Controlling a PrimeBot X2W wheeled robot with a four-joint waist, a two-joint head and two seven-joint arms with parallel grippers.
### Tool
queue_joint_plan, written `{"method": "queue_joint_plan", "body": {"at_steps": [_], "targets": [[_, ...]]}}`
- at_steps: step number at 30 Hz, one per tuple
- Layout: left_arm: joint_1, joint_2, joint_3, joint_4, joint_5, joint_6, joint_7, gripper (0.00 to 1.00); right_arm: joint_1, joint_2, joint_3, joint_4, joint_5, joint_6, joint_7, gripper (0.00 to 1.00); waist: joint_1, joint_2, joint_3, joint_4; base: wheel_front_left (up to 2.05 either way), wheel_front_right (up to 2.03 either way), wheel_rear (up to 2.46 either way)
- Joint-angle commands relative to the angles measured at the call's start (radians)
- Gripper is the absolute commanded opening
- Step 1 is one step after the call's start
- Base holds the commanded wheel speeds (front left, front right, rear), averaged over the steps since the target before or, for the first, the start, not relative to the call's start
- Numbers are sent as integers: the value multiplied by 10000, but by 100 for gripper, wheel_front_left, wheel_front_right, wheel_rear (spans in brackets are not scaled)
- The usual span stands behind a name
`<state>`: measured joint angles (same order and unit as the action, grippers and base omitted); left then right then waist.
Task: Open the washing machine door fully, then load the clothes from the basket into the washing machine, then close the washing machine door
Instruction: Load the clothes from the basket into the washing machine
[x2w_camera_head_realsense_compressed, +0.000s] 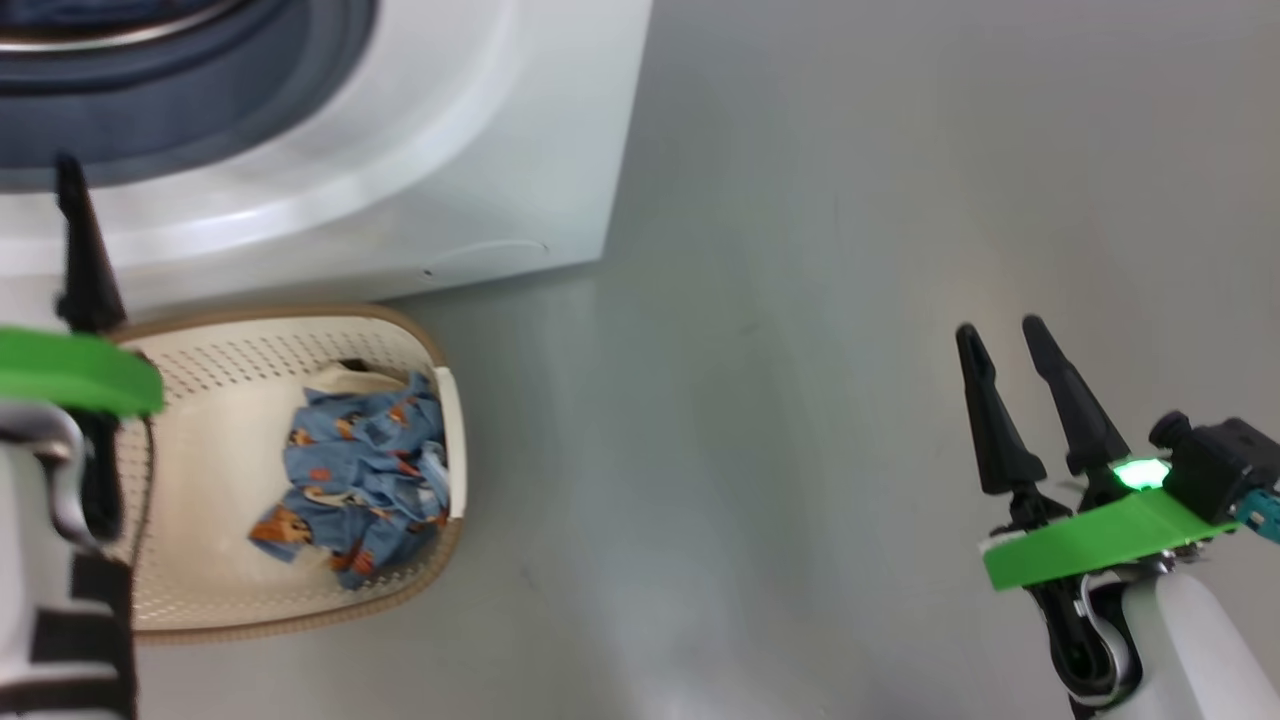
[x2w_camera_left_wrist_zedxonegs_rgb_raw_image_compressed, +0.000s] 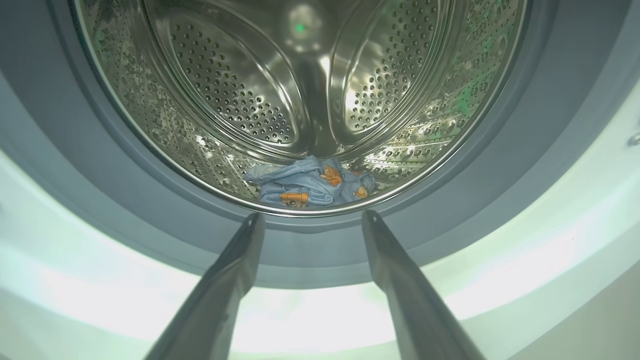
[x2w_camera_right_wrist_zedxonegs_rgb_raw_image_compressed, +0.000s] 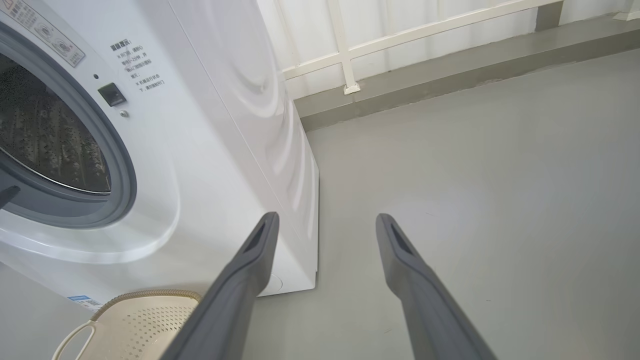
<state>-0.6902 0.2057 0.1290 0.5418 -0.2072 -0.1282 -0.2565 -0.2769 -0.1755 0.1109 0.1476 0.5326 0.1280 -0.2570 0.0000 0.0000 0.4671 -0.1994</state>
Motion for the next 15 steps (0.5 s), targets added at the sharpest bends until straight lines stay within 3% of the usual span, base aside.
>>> {"method": "queue_joint_plan", "body": {"at_steps": [1, 15], "targets": [[443, 267, 284, -419, 53, -25, -53, 100, 351, -199, 119, -174, -119, 27, -48, 100, 0, 0, -514, 420, 0, 0, 0], [3550, -446, 580, -1746, 275, -25, -53, 100, 1246, -810, 87, 26, -43, 27, -48, 100, 0, 0, -2020, 970, 0, 0, 0]]}}
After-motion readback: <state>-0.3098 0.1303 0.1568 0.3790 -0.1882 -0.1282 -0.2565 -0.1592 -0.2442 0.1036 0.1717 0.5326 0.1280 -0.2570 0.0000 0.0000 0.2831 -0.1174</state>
